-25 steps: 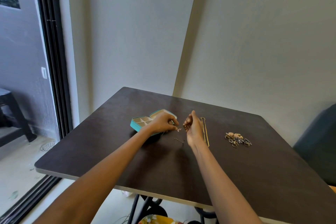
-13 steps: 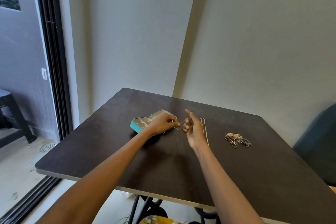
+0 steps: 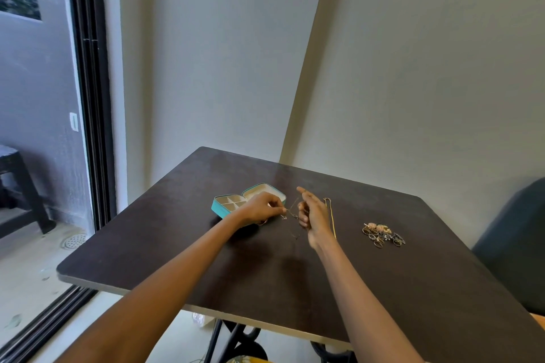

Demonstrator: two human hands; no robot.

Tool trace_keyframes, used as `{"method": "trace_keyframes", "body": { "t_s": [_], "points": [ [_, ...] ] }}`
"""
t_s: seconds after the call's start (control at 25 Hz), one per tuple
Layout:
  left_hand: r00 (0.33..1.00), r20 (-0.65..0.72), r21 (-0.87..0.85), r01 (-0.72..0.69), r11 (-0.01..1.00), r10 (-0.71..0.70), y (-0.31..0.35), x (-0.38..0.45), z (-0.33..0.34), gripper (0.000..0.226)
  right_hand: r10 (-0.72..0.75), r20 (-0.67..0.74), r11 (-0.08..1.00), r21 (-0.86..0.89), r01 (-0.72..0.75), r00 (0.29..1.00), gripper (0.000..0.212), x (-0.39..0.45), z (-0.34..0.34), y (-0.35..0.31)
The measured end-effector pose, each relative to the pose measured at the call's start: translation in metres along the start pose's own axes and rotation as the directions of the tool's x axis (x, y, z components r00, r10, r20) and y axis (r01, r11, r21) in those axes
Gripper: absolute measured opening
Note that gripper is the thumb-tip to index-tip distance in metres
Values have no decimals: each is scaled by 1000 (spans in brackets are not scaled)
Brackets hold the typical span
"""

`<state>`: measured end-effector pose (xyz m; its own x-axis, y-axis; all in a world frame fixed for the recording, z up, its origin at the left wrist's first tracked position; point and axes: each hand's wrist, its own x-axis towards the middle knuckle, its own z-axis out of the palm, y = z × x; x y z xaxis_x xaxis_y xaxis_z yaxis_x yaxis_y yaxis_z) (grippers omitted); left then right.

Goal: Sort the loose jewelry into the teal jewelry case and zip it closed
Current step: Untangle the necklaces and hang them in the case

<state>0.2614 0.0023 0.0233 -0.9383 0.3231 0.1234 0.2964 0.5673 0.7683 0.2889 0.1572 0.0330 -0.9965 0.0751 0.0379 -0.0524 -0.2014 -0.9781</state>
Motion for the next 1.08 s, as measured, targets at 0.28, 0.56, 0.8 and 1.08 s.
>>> {"method": "trace_keyframes", "body": {
  "t_s": [0.28,0.56,0.8,1.08],
  "points": [
    [989,101,193,84,978,-105,10,-3,8,24,-12,-5,1000,2,12,1000,25,0,-11,-1],
    [991,115,268,31,963,-64,25,3,22,23,-55,86,998,40,51,995,24,-3,-9,-13],
    [999,-48,322,1,947,16,30,4,14,21,-46,55,999,19,45,997,26,-2,-11,-10],
    [992,-114,308,-23,951,61,19,-1,7,35,17,-33,996,-85,-19,999,26,-5,-13,3]
  ]
}}
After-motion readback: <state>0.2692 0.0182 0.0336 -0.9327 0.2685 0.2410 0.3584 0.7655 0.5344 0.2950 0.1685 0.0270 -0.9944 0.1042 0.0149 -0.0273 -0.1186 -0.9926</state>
